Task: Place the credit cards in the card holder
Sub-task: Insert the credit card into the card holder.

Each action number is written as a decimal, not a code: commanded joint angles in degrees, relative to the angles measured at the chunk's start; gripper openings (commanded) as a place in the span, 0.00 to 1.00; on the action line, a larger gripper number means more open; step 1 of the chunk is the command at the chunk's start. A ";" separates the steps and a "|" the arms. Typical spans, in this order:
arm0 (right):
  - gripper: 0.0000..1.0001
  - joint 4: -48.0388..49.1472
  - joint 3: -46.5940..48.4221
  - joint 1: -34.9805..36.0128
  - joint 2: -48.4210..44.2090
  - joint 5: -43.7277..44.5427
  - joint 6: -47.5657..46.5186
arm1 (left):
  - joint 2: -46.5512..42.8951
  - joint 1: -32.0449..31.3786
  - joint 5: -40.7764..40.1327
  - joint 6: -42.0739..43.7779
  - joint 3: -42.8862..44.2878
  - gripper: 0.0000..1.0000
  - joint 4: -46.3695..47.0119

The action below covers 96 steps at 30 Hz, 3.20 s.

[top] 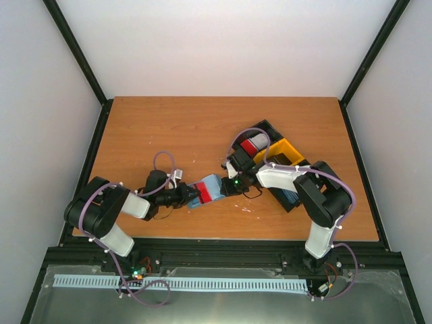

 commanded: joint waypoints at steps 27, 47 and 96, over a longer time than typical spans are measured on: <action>0.10 -2.38 0.19 1.30 3.40 -3.17 -0.17 | 5.83 0.37 -1.84 -4.47 -2.75 0.01 16.24; 0.09 -2.42 0.70 1.30 3.92 -2.93 -0.08 | 9.59 -0.15 1.89 -1.27 5.80 0.13 2.42; 0.08 3.77 -2.13 1.30 3.24 -5.69 -0.24 | -2.17 -7.07 -20.43 8.44 26.95 0.87 -64.41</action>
